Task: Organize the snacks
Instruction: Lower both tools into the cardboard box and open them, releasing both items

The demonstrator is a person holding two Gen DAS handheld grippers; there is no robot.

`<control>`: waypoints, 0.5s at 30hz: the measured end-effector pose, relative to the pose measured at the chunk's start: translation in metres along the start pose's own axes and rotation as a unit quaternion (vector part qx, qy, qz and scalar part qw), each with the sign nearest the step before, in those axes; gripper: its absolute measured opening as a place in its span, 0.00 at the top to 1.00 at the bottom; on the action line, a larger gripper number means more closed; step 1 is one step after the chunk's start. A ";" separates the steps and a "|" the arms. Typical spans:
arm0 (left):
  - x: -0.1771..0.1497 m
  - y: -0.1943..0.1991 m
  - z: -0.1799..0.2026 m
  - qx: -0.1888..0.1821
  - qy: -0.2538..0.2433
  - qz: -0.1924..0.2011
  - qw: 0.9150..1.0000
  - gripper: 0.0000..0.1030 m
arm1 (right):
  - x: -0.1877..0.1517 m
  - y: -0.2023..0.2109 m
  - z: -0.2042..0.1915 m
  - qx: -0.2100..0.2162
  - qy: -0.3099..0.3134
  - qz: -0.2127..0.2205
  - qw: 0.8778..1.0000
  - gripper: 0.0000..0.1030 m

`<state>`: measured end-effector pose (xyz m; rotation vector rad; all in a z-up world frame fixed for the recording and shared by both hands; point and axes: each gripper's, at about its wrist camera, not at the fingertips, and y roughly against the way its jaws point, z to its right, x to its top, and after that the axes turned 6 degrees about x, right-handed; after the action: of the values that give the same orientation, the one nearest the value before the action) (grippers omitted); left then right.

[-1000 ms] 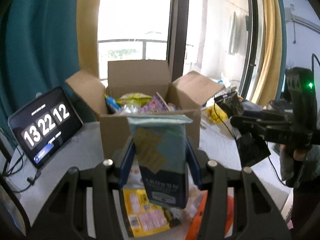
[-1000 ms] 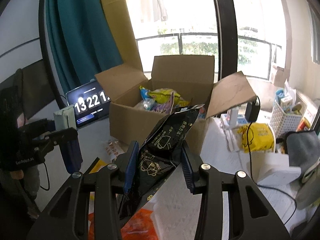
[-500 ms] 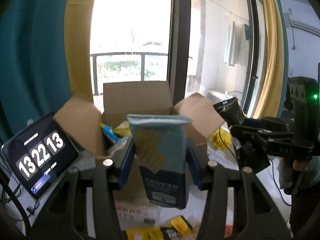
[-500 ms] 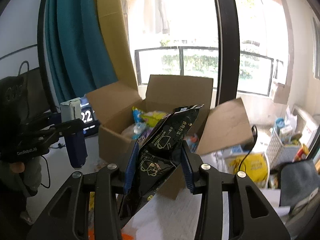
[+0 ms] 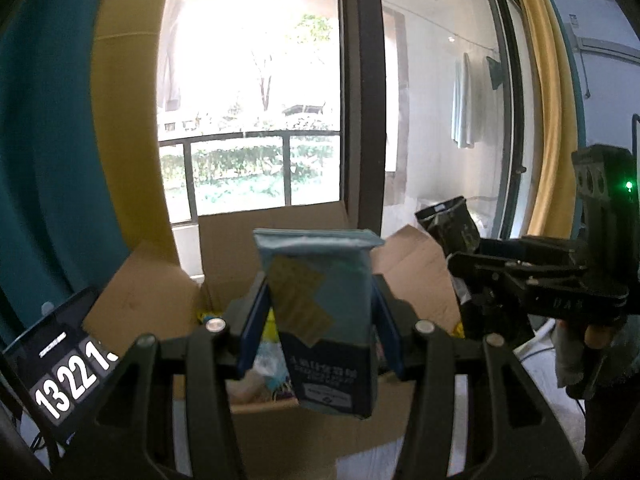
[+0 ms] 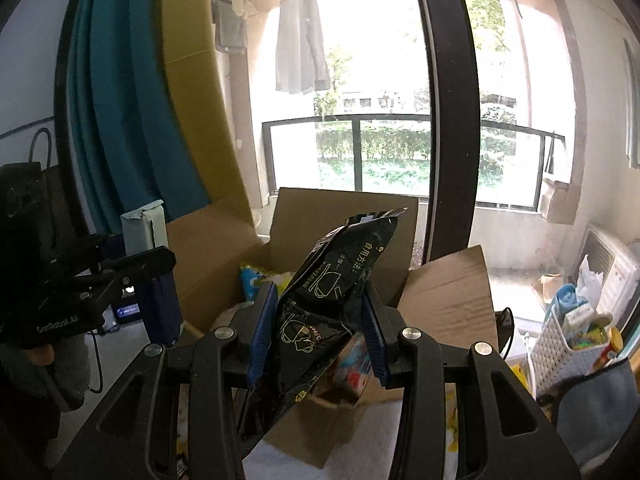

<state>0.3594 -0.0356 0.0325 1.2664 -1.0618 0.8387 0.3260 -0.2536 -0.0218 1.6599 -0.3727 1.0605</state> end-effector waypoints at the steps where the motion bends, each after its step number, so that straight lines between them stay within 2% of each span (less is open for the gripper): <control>1: 0.002 -0.006 0.000 0.000 0.000 0.001 1.000 0.51 | 0.001 -0.002 0.002 -0.002 -0.001 0.001 1.000 0.58; 7: 0.010 -0.037 0.004 -0.001 -0.002 0.013 1.000 0.51 | 0.010 -0.020 0.020 -0.010 -0.013 0.006 1.000 0.58; 15: 0.019 -0.084 0.009 -0.010 0.008 0.009 1.000 0.51 | 0.028 -0.050 0.037 -0.024 -0.010 0.009 1.000 0.58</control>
<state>0.4424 -0.0574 0.0227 1.2339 -1.0685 0.8493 0.3938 -0.2607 -0.0309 1.6291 -0.4230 1.0409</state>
